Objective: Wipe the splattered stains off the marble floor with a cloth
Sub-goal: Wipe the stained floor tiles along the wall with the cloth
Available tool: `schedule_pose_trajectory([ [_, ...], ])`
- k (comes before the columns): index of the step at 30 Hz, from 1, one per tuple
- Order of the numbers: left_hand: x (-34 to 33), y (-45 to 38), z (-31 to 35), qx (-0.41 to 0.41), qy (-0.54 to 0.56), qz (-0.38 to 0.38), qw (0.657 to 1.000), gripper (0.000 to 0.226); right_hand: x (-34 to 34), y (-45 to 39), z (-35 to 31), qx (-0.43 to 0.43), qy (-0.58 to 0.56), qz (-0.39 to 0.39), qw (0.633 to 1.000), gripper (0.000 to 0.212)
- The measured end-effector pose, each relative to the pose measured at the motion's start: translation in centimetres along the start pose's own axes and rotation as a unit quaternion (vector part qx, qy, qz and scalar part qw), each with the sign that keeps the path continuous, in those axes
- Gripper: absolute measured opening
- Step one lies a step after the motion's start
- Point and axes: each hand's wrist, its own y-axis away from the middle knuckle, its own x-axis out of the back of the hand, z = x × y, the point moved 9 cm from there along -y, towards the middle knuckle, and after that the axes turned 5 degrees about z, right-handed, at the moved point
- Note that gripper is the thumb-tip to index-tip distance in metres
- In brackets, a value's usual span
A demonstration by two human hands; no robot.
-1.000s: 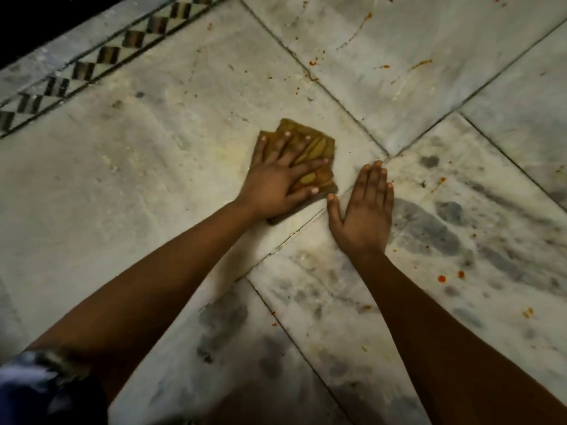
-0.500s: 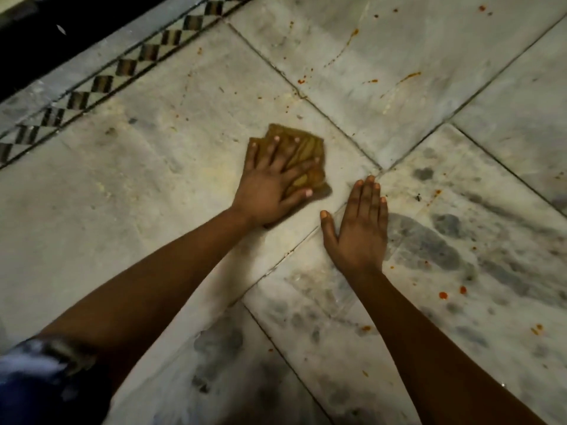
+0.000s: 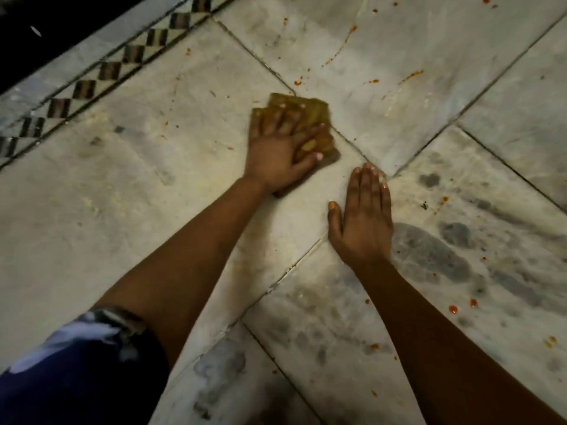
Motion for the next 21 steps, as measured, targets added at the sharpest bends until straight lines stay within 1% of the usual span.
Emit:
schedule_pose_trajectory([
  [2,-0.5,0.5,2.8,-0.082,0.0,0.002,0.997,0.063,0.0,0.1,-0.2,0.004,-0.001,-0.004,1.0,0.067],
  [3,-0.6,0.4,3.1,-0.116,-0.004,0.004,0.993,0.061,-0.1,0.0,-0.2,0.002,-0.003,-0.005,1.0,0.067],
  [4,-0.5,0.2,2.8,-0.14,-0.007,0.005,0.99,0.061,0.0,0.0,-0.2,0.001,-0.003,-0.004,1.0,0.066],
  [5,-0.4,-0.4,1.7,-0.14,-0.009,0.002,0.99,0.063,0.1,0.0,-0.1,-0.001,-0.004,-0.003,1.0,0.066],
  [6,-0.3,-1.4,0.1,-0.114,-0.009,0.0,0.993,0.067,0.1,-0.1,0.0,-0.002,-0.005,0.0,1.0,0.066],
  [8,-0.3,-3.4,-4.3,0.003,-0.005,-0.008,1.0,0.074,0.0,-0.1,0.1,-0.004,-0.012,0.0,1.0,0.066],
  [10,0.0,-4.6,-7.7,0.123,-0.005,-0.004,0.992,0.068,0.0,-0.1,0.0,-0.003,-0.019,0.0,1.0,0.067],
  [11,0.1,-4.8,-8.2,0.161,-0.003,0.001,0.987,0.063,-0.1,-0.1,0.1,-0.005,-0.02,-0.002,1.0,0.067],
  [12,0.1,-4.6,-7.8,0.18,-0.002,0.006,0.984,0.059,-0.1,-0.1,0.1,-0.007,-0.02,-0.004,1.0,0.067],
  [13,-0.1,-4.3,-6.7,0.174,-0.004,0.01,0.985,0.058,-0.1,-0.1,0.1,-0.009,-0.02,-0.007,1.0,0.067],
  [14,-0.2,-3.5,-5.0,0.146,0.0,0.014,0.989,0.059,-0.1,-0.1,0.1,-0.009,-0.019,-0.008,1.0,0.066],
  [16,-0.5,-1.6,-1.1,0.045,0.004,0.018,0.999,0.06,0.0,-0.2,0.1,-0.01,-0.013,-0.011,1.0,0.066],
  [18,-0.8,-0.3,0.5,-0.056,-0.004,0.012,0.998,0.059,-0.1,-0.3,0.2,-0.015,-0.006,-0.022,1.0,0.067],
  [19,-0.7,-0.5,0.0,-0.082,-0.007,0.004,0.997,0.06,-0.2,-0.3,0.2,-0.016,-0.005,-0.028,0.999,0.067],
  [20,-0.7,-1.2,-1.2,-0.081,-0.015,-0.004,0.997,0.062,-0.3,-0.2,0.2,-0.016,-0.005,-0.031,0.999,0.067],
  [21,-0.8,-2.3,-2.9,-0.055,-0.022,-0.009,0.998,0.065,-0.4,-0.3,0.2,-0.017,-0.007,-0.033,0.999,0.068],
])
